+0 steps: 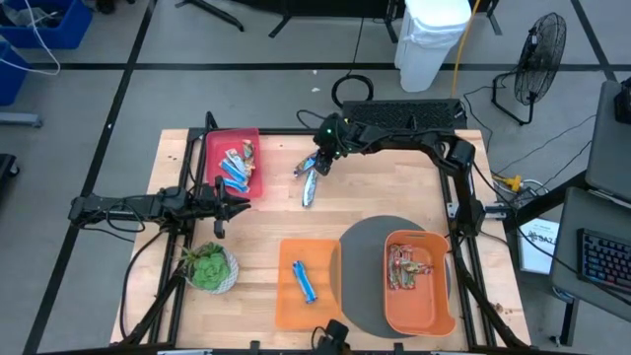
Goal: Pick and place Granola Bars by type
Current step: Put the top blue granola bar into the left orange bin
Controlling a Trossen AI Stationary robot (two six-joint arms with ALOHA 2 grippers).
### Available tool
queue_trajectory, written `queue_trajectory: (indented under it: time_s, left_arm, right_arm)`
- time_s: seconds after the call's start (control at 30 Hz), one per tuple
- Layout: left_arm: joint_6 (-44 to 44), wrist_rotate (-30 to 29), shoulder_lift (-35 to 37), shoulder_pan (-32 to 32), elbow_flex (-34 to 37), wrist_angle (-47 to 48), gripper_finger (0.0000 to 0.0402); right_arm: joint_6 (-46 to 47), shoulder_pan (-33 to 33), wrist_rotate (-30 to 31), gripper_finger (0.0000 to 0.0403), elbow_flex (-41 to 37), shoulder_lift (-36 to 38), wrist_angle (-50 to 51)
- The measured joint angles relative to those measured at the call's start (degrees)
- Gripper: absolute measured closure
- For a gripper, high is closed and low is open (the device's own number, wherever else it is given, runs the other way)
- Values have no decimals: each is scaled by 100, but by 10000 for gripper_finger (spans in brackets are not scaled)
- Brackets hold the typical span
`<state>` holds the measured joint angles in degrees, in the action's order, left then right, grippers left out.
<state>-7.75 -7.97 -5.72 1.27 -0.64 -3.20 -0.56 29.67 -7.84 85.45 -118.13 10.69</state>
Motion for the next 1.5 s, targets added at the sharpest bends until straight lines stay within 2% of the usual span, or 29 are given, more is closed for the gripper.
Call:
queue_trajectory:
  time_s: [0.3, 0.7, 1.07, 1.5]
  left_arm:
    - [1, 0, -1, 0, 0, 0, 330]
    - [2, 0, -2, 1, 0, 0, 330]
    - [0, -2, 0, 1, 0, 0, 330]
    - [0, -2, 0, 1, 0, 0, 330]
  right_arm:
    - [177, 32, 158, 241, -5, -439, -74]
    - [253, 75, 163, 245, 0, -417, -160]
    - [445, 264, 200, 270, 0, -417, -237]
    - [679, 418, 174, 242, -2, -257, -226]
